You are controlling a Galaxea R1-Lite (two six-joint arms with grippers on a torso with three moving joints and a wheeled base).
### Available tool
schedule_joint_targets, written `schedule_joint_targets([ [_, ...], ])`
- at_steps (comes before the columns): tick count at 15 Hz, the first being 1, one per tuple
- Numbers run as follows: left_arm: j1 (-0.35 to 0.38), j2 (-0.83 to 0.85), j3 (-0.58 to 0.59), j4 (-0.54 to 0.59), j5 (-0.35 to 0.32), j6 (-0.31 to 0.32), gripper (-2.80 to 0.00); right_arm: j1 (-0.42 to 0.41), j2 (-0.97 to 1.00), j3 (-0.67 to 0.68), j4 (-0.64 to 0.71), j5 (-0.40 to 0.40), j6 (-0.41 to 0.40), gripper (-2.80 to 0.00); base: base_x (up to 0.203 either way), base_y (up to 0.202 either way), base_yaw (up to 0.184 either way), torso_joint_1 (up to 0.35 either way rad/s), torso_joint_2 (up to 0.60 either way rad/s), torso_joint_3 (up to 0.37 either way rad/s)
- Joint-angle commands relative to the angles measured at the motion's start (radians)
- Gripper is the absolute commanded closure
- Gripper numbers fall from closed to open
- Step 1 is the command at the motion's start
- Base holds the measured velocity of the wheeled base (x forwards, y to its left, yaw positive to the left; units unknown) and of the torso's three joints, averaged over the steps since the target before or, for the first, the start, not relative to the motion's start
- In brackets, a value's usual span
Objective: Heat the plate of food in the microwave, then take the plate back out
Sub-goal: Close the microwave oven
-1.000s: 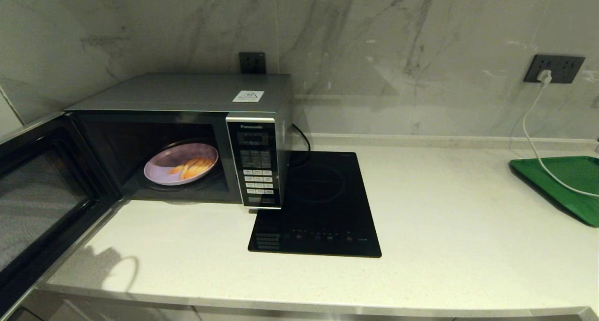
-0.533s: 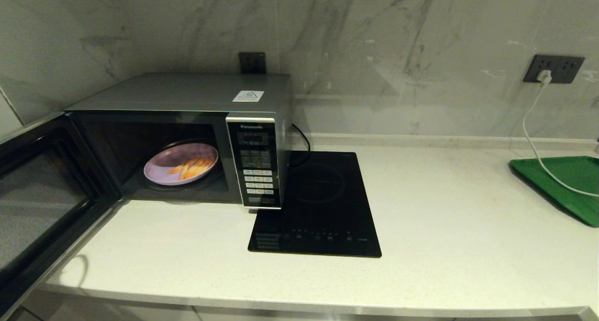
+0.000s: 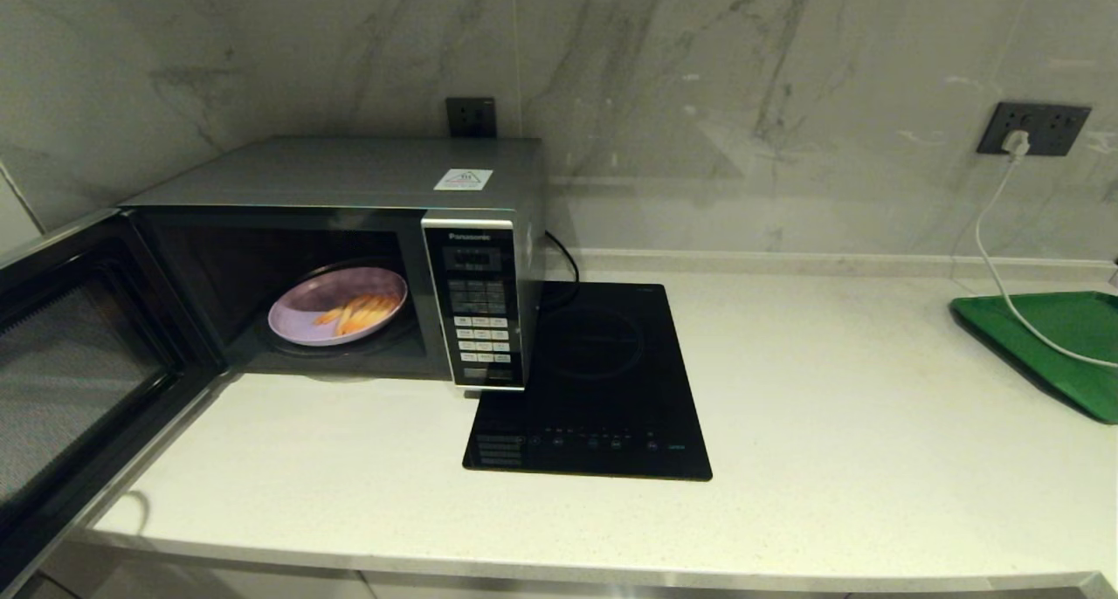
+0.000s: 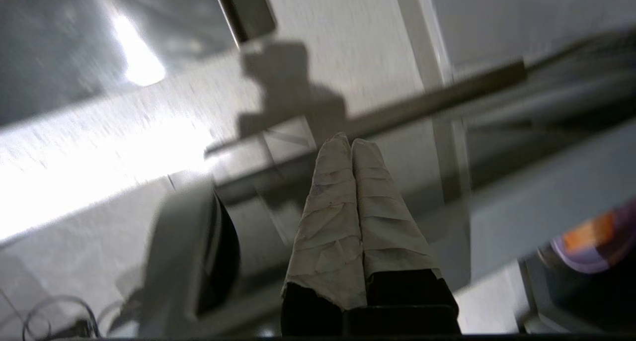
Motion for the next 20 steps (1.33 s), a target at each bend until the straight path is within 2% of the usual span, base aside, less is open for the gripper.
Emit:
schedule_joint_targets([
  [1, -0.018, -0.018, -0.001, 0.088, -0.045, -0.024, 0.00, 0.000, 0.000, 0.000, 0.000, 0.000, 0.001, 0.00, 0.000, 0.000, 0.000, 0.000, 0.00, 0.000],
  [4, -0.098, -0.058, 0.001, 0.165, -0.067, -0.080, 0.00, 0.000, 0.000, 0.000, 0.000, 0.000, 0.001, 0.00, 0.000, 0.000, 0.000, 0.000, 0.00, 0.000],
  [7, -0.253, -0.134, 0.002, 0.254, -0.143, -0.169, 0.00, 0.000, 0.000, 0.000, 0.000, 0.000, 0.001, 0.00, 0.000, 0.000, 0.000, 0.000, 0.00, 0.000],
  [9, -0.436, -0.171, 0.013, 0.307, -0.181, -0.259, 0.00, 0.002, 0.000, 0.000, 0.000, 0.000, 0.001, 0.00, 0.000, 0.000, 0.000, 0.000, 0.00, 0.000],
  [12, -0.755, -0.204, 0.010, 0.331, -0.201, -0.450, 0.00, 0.000, 0.000, 0.000, 0.000, 0.000, 0.001, 0.00, 0.000, 0.000, 0.000, 0.000, 0.00, 0.000],
  [13, -0.818, -0.234, 0.000, 0.318, -0.203, -0.508, 0.00, 0.000, 0.000, 0.000, 0.000, 0.000, 0.001, 0.00, 0.000, 0.000, 0.000, 0.000, 0.00, 0.000],
  [14, -0.840, -0.255, 0.003, 0.309, -0.203, -0.536, 0.00, 0.001, 0.000, 0.000, 0.000, 0.000, 0.001, 0.00, 0.000, 0.000, 0.000, 0.000, 0.00, 0.000],
  [15, -0.826, -0.263, 0.019, 0.306, -0.204, -0.543, 0.00, 0.000, 0.000, 0.000, 0.000, 0.000, 0.001, 0.00, 0.000, 0.000, 0.000, 0.000, 0.00, 0.000],
  [16, -0.816, -0.281, 0.048, 0.304, -0.204, -0.523, 0.00, 0.000, 0.000, 0.000, 0.000, 0.000, 0.001, 0.00, 0.000, 0.000, 0.000, 0.000, 0.00, 0.000],
  [18, -0.821, -0.287, 0.075, 0.302, -0.209, -0.420, 0.00, 0.000, 0.000, 0.000, 0.000, 0.000, 0.001, 0.00, 0.000, 0.000, 0.000, 0.000, 0.00, 0.000],
  [20, -0.849, -0.276, 0.095, 0.300, -0.202, -0.399, 0.00, 0.000, 0.000, 0.000, 0.000, 0.000, 0.001, 0.00, 0.000, 0.000, 0.000, 0.000, 0.00, 0.000],
])
